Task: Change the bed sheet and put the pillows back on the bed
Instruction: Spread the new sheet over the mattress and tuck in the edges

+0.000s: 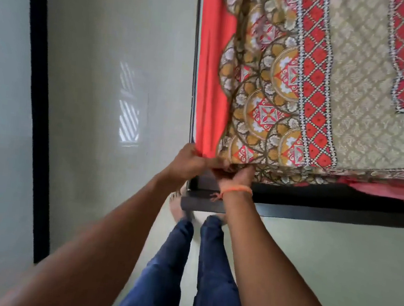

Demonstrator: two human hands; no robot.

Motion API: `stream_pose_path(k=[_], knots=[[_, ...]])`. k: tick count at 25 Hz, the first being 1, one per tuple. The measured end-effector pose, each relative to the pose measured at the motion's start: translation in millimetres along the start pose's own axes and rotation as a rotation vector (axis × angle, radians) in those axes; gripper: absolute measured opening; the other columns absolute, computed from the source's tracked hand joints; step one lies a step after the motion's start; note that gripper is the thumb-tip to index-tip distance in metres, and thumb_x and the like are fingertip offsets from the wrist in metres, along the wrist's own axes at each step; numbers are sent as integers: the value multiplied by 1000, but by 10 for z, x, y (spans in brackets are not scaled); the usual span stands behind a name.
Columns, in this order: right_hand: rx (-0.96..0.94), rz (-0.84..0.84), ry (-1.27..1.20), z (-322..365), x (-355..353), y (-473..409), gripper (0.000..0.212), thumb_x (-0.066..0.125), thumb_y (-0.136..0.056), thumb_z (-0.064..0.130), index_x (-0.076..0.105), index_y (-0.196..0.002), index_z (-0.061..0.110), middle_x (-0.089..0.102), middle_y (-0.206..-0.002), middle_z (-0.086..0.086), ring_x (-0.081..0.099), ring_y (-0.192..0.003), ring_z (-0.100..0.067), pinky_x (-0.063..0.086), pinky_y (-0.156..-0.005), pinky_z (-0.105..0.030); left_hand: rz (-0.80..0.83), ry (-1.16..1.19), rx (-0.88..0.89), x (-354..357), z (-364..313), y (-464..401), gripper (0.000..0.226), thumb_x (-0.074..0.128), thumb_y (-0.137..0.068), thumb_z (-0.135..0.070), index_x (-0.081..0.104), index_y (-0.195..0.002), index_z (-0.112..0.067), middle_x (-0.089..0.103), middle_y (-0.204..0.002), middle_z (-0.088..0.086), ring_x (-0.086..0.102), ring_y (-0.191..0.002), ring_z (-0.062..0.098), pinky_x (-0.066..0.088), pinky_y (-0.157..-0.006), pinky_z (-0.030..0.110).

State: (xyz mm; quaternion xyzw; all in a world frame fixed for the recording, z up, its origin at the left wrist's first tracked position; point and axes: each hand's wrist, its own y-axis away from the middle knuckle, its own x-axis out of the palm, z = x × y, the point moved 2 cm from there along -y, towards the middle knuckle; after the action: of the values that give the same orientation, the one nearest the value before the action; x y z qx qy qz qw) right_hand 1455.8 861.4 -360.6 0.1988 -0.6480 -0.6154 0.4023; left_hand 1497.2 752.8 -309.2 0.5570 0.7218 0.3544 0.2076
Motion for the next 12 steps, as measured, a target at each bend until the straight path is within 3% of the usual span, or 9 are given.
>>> stream_pose_path(k=[2,4,6,8,12], knots=[[-33,34,-20,-87,46,-40,38,39,-98,39,65,-100,12,67,-90,-12,63,-85,-28,52,-79,-41,-116,105,65,29,105,3,12,85,-72,-18,79,-81,-21,77,-87,4,73,-80,15,57,-67,25],[-50,49,69,-146,2,16,39,41,-99,43,63,-114,14,69,-103,-10,63,-99,-28,51,-92,-39,-216,174,91,105,164,62,4,78,-83,-20,76,-82,-17,77,-86,10,73,-78,20,59,-68,32],[-105,-18,138,-228,-136,136,41,42,-100,48,64,-117,18,71,-111,-10,63,-106,-27,51,-92,-38,-297,117,125,151,165,169,16,70,-90,-27,71,-77,-17,73,-73,0,69,-66,12,54,-58,28],[-140,-167,255,-405,-286,273,44,41,-97,60,65,-95,23,75,-85,-3,63,-79,-20,48,-66,-26,-357,-21,198,33,153,275,29,66,-90,-34,64,-70,-13,61,-56,-8,54,-50,3,42,-47,18],[-99,-330,449,-932,-299,253,53,40,-96,62,54,-75,15,56,-54,-6,46,-40,-14,36,-34,-14,-466,-193,115,-565,367,222,43,65,-89,-48,62,-66,-12,60,-56,-3,56,-52,11,42,-49,26]])
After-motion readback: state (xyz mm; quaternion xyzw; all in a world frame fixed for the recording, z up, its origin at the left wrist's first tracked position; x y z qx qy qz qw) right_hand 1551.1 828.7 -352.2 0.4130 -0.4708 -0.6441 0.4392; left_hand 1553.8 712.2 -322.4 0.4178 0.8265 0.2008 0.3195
